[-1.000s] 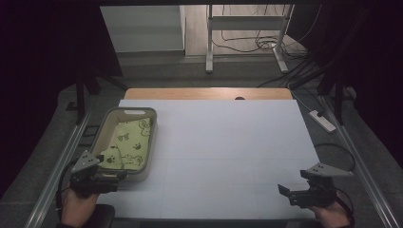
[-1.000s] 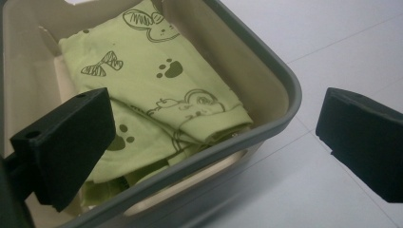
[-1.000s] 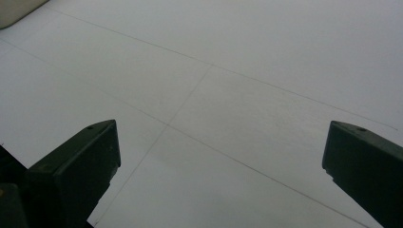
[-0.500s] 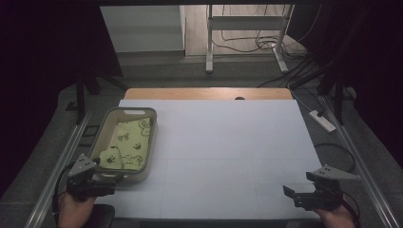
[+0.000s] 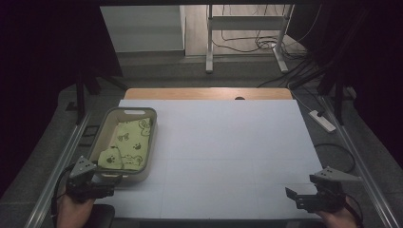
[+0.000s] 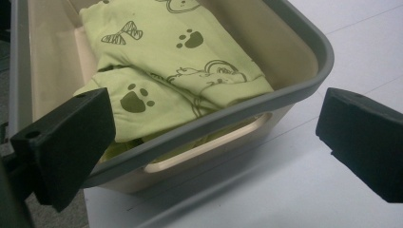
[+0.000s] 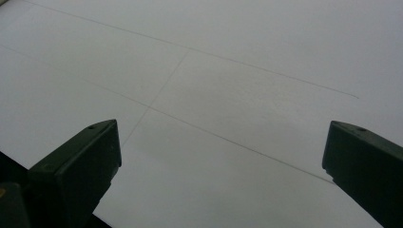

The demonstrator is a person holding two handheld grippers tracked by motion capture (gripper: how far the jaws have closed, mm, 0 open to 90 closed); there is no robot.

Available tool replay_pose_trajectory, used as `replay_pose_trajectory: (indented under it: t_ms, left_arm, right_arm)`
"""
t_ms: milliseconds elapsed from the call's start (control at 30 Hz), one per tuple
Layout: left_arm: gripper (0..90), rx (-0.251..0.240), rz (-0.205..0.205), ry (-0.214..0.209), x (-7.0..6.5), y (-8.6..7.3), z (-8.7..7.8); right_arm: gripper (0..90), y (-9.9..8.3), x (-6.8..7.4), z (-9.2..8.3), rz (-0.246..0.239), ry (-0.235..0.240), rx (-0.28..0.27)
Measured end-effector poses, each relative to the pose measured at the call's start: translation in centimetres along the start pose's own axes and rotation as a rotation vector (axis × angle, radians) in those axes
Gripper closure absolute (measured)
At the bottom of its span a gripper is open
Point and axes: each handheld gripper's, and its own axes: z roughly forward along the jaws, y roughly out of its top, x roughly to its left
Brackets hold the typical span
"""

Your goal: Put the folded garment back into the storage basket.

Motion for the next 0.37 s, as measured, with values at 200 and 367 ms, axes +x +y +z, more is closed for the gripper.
replay_pose_trajectory:
  t_ms: [200, 367]
  left_arm:
    - [0.0, 0.033, 0.011, 0.029, -0.26, 0.12, 0.30]
    - [0.0, 0.030, 0.004, 0.026, -0.20, 0.20, 0.30]
  right_arm:
    - [0.0, -0.05, 0.28, 0.14, -0.019, -0.022, 0.039]
    - [0.0, -0.04, 0.41, 0.34, -0.033, -0.036, 0.056]
